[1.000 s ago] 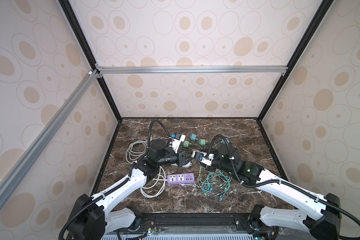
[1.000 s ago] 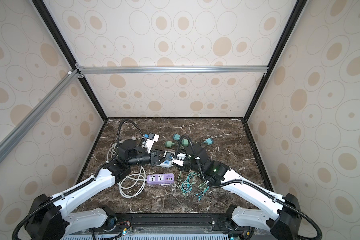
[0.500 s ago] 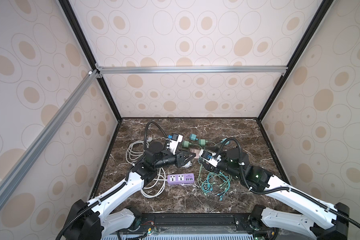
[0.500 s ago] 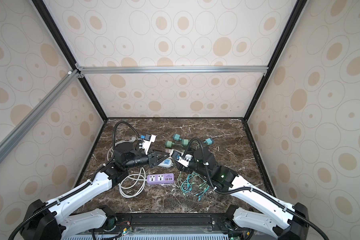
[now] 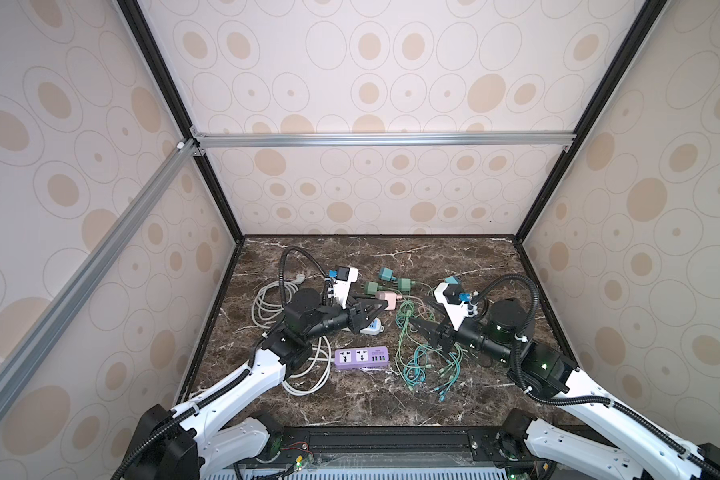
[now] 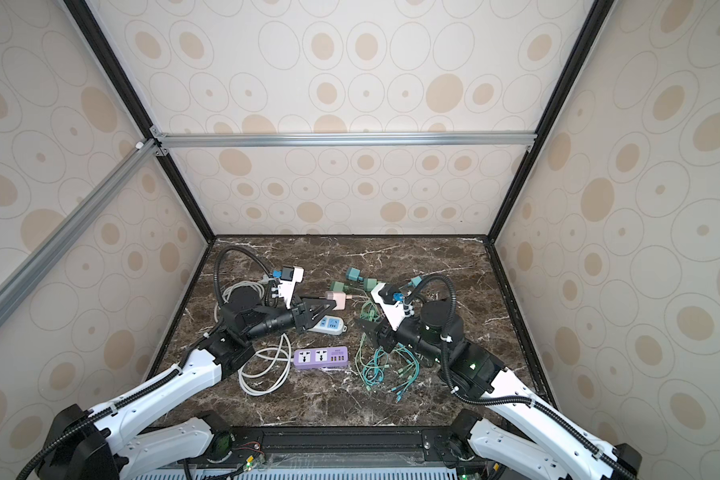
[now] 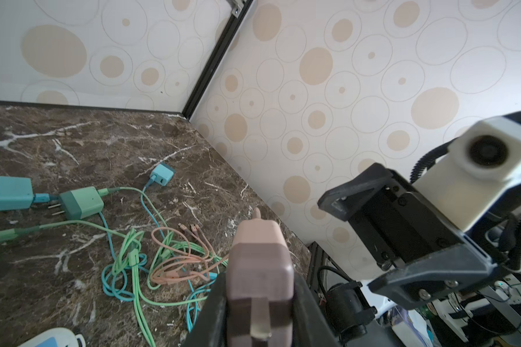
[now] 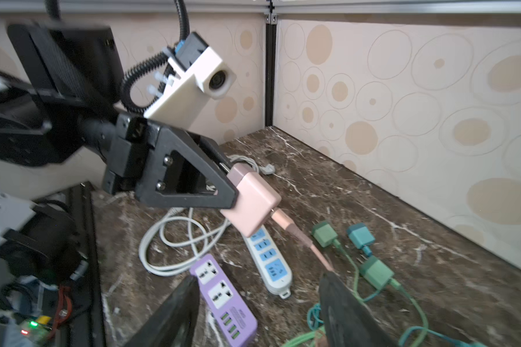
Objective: Insert the plug
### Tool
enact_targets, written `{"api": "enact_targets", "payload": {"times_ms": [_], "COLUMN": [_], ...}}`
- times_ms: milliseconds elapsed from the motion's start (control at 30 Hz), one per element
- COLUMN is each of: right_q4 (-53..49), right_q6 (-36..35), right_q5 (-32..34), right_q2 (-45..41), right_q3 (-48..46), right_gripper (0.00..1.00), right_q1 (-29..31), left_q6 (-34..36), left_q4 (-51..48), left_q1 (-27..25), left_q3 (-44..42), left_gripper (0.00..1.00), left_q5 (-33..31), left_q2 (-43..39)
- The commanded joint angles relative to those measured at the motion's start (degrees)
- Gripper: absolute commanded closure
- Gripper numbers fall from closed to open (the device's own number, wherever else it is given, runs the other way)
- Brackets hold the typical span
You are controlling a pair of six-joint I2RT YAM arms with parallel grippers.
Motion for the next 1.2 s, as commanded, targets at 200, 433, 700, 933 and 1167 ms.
{"api": "enact_targets", "payload": {"times_ms": [200, 433, 700, 933, 1167], "right_q4": [29.9, 41.9, 48.9, 51.7, 55.6], "right_q6": [28.9, 36.2, 40.0, 40.8, 41.7], "right_q5": [-23.0, -24.9, -27.4, -29.7, -30.0], "right_q2": [6.2, 10.0, 15.8, 18.7, 20.7], "right_q3": [-7.6, -9.0, -6.9, -4.6, -4.2], "right_gripper": [0.35, 0.31, 0.35, 0.38, 0.44], "right_q1": [-4.7, -5.3, -5.3, -5.2, -5.1], "left_q6": [-3.4, -5.4, -7.1, -8.1, -9.3], "left_q4": [17.3, 25.5, 30.3, 32.9, 35.8], "left_q1": [-0.4, -0.4, -0.5, -0.4, -0.5], "left_q3": [-3.7, -6.3, -7.5, -8.1, -8.2], "left_gripper": [1.0, 1.0, 1.0, 1.0, 1.0], "left_q5": [-0.3, 1.6, 3.5, 4.6, 5.5], "left_q2": [-3.1, -4.7, -5.1, -4.7, -3.5]}}
